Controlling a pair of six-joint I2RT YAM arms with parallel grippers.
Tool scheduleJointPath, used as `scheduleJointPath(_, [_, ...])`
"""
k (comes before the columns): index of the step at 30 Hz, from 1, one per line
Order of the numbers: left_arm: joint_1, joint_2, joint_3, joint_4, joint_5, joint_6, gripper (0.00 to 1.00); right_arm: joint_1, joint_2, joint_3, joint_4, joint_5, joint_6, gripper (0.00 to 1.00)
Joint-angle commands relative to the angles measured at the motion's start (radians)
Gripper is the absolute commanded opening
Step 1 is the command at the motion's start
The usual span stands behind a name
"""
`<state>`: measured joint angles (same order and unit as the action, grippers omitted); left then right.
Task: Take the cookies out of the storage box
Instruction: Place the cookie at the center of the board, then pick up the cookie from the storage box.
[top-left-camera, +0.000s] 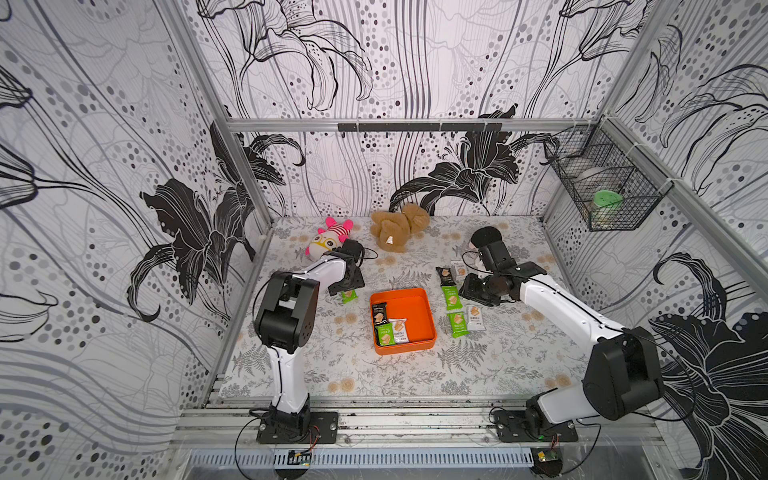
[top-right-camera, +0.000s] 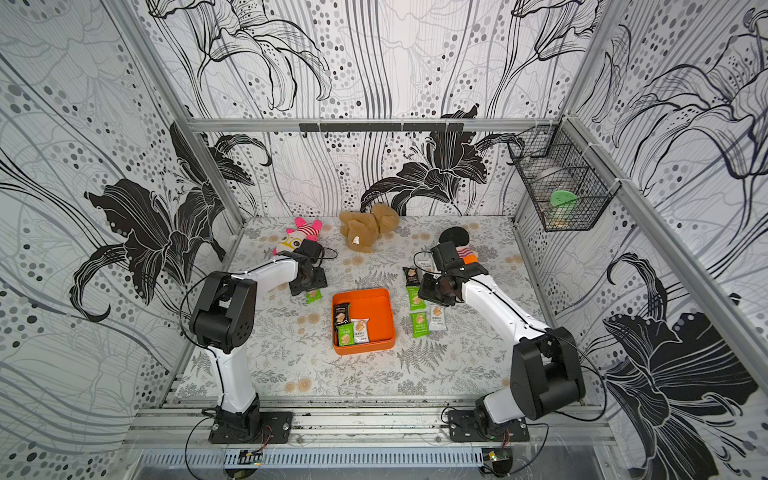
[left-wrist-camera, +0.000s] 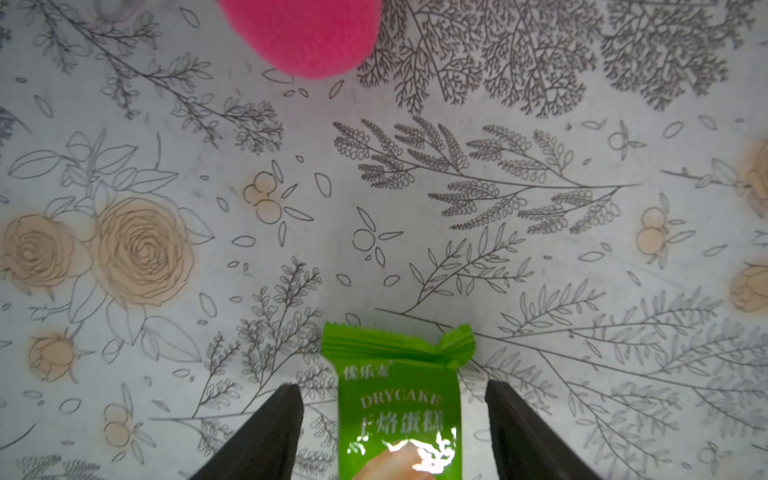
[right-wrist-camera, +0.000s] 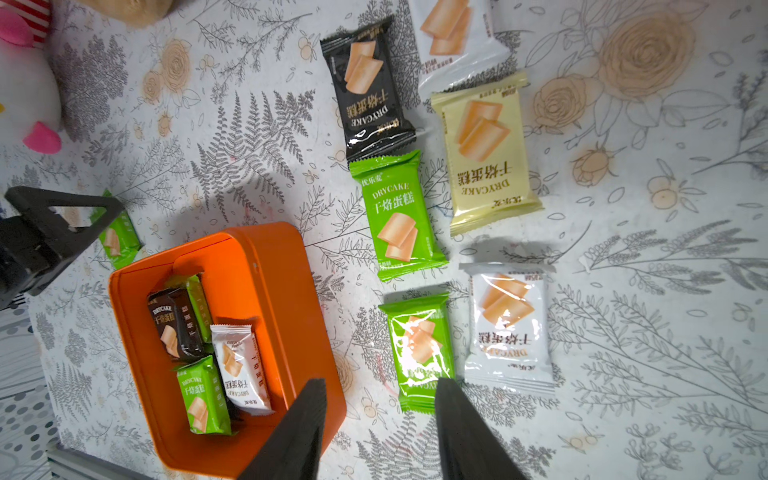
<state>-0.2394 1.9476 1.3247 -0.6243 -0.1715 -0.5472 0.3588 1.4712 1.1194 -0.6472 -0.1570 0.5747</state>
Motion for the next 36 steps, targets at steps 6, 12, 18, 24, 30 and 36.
scheduleJointPath(6, [-0.102,-0.237,-0.03,-0.08,-0.013,-0.12,0.81,0.005,-0.007,0.001,-0.023,-0.032,-0.068,0.48])
scheduleJointPath(12, [-0.266,-0.352,-0.087,-0.101,-0.038,-0.279,0.82,0.005,-0.037,-0.03,-0.022,-0.06,-0.103,0.48])
scheduleJointPath(18, [-0.464,-0.414,-0.133,-0.085,-0.061,-0.458,0.82,0.005,-0.104,-0.096,-0.011,-0.078,-0.113,0.48])
scheduleJointPath(24, [-0.63,-0.385,-0.142,-0.086,-0.096,-0.58,0.82,0.005,-0.175,-0.172,-0.005,-0.096,-0.121,0.48])
scheduleJointPath(30, [-0.727,-0.287,-0.104,-0.161,-0.136,-0.648,0.82,0.004,-0.232,-0.225,-0.005,-0.102,-0.13,0.48])
scheduleJointPath(36, [-0.749,-0.205,-0.098,-0.168,-0.134,-0.687,0.83,0.005,-0.261,-0.254,-0.017,-0.095,-0.145,0.48])
